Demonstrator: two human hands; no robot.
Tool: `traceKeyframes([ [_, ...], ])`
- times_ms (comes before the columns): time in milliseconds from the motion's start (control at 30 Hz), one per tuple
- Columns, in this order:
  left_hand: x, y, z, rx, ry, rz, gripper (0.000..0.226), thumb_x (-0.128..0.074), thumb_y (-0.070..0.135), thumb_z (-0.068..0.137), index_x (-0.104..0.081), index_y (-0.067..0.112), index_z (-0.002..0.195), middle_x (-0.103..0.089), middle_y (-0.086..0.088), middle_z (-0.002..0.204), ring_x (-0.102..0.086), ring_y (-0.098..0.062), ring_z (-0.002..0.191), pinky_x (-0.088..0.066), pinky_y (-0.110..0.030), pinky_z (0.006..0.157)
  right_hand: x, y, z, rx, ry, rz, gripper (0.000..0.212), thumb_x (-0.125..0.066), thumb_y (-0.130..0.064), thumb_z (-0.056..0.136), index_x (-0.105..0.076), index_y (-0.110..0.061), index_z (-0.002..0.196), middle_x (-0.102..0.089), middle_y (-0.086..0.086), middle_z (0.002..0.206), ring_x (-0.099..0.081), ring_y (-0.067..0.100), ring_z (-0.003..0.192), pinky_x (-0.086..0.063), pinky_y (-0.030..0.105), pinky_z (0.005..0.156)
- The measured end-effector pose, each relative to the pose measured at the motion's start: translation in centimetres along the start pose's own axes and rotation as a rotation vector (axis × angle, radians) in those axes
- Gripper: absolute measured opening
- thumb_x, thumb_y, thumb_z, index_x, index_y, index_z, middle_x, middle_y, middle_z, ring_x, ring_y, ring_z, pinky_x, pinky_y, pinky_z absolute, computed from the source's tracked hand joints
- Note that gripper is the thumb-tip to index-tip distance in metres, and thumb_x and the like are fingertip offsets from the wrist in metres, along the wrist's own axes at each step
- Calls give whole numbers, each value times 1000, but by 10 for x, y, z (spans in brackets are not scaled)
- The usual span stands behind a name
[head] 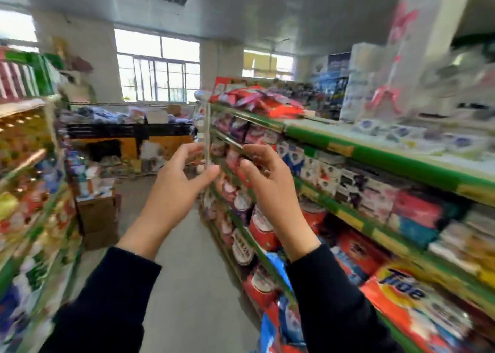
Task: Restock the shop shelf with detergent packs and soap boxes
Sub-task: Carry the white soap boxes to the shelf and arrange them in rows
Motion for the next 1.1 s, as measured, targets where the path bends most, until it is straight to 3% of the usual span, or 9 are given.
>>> traceKeyframes([
  [133,-96,20,21,-55,-104,-100,49,-73,51,87,-55,47,132,-58,29,133,-49,17,121,-43,-27,102,84,20,7,0,108,-126,22,-63,-26,98,-66,-28,120,-66,-12,121,-59,0,115,-47,24,96],
  [267,-188,48,37,-122,-206,-186,51,-72,47,90,-55,40,138,-58,22,137,-51,0,130,-42,-37,112,162,42,20,-22,191,-235,24,-62,-30,98,-63,-34,122,-63,-15,124,-56,2,120,-47,29,101],
  [433,-280,72,58,-166,-297,-243,54,-71,46,91,-54,37,141,-56,21,140,-49,2,132,-40,-32,113,238,70,37,-54,232,-376,30,-63,-28,98,-63,-28,128,-63,-14,126,-56,0,120,-45,24,100],
  [567,-339,87,74,-194,-366,-313,54,-71,44,91,-54,38,141,-56,24,140,-48,6,131,-39,-29,111,289,93,46,-123,226,-477,34,-61,-35,99,-60,-34,133,-59,-19,132,-52,0,126,-45,33,108],
  [700,-389,96,91,-229,-422,-335,53,-71,46,91,-54,41,140,-57,26,138,-49,3,132,-40,-35,114,328,109,58,-159,225,-579,38,-61,-36,100,-57,-34,138,-57,-20,137,-50,-1,128,-43,35,112],
  [867,-432,114,135,-318,-506,-374,51,-68,51,91,-53,44,140,-55,29,139,-46,4,133,-37,-33,114,372,117,93,-236,195,-778,45,-54,-36,104,-49,-29,148,-53,-10,149,-47,7,136,-39,39,115],
  [1000,-472,142,176,-421,-633,-278,55,-67,51,92,-51,40,143,-50,22,145,-45,-1,129,-36,-31,107,426,115,134,-437,186,-954,47,-47,-33,107,-42,-29,154,-44,-5,159,-43,17,143,-36,33,109],
  [1100,-513,163,200,-525,-799,-73,66,-65,52,93,-43,33,152,-41,9,159,-41,-14,142,-33,-33,110,468,120,164,-606,164,-1055,50,-46,-29,107,-40,-32,156,-44,-2,159,-50,22,139,-40,34,108],
])
Point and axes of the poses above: each hand's wrist, its own z-axis towards the middle knuckle, its own x-axis out of the back of the hand, y = z × x, the point moved 5 cm from there along z, towards the middle knuckle
